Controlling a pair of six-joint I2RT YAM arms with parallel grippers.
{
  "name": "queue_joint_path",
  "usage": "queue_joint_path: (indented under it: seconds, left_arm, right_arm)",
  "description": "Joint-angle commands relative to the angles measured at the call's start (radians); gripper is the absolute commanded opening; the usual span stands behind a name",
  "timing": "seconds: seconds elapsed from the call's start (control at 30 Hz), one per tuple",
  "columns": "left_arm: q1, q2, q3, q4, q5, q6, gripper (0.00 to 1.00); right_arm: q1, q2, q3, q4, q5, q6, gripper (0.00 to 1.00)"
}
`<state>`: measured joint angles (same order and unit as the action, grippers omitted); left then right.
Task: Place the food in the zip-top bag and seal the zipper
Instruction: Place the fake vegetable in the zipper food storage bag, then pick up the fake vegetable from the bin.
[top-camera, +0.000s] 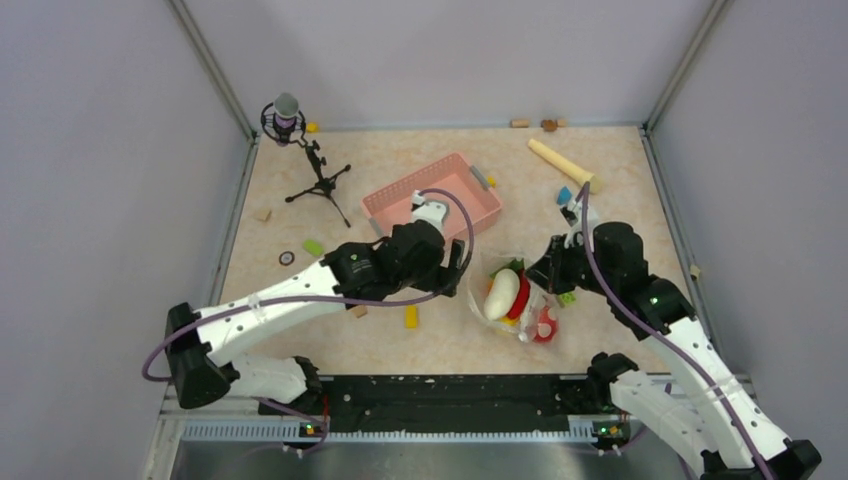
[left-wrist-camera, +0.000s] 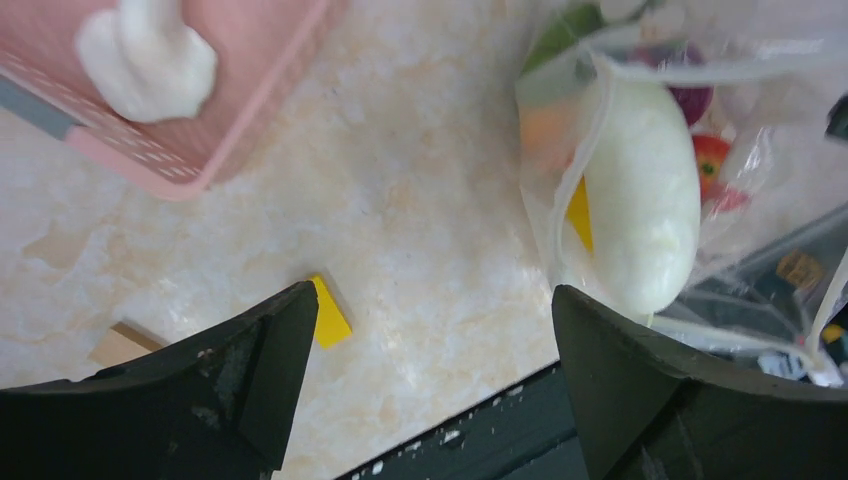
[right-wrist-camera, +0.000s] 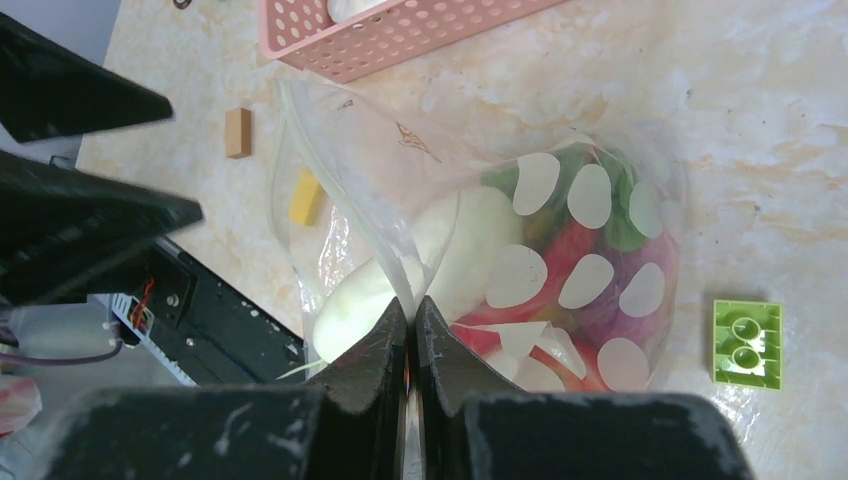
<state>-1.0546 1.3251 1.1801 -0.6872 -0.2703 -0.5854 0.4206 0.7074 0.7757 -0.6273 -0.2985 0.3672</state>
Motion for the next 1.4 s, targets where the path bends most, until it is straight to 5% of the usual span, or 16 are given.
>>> queue_joint_path:
  seconds: [0.0, 0.23, 0.53, 0.83, 1.37]
  left_arm:
    - [0.086, -0.066, 0.010, 0.070, -0.139, -0.038, 0.93]
    - [0.379, 0.044, 0.074, 0.159, -0.008, 0.032, 0.97]
    - [0.573, 0.369, 0.339, 0.104, 0.155, 0.190, 0.97]
    - [0.606, 0.663, 0.527, -0.045, 0.168, 0.205, 0.95]
    - [0.606, 0.754, 0.464, 0.000, 0.185, 0.206, 0.85]
  right_arm:
    - [-0.003, -0.018, -0.004, 0.044, -0.007, -0.010, 0.05]
    - [-0.003, -0.025, -0.007, 0.043, -0.018, -0.013, 0.05]
    - [-0.003, -0.027, -0.014, 0.043, -0.022, -0.014, 0.05]
    - [-0.003, -0.030, -0.016, 0.044, -0.005, -0.015, 0.05]
    - [-0.003, -0.029, -0.021, 0.044, 0.002, -0.014, 0.05]
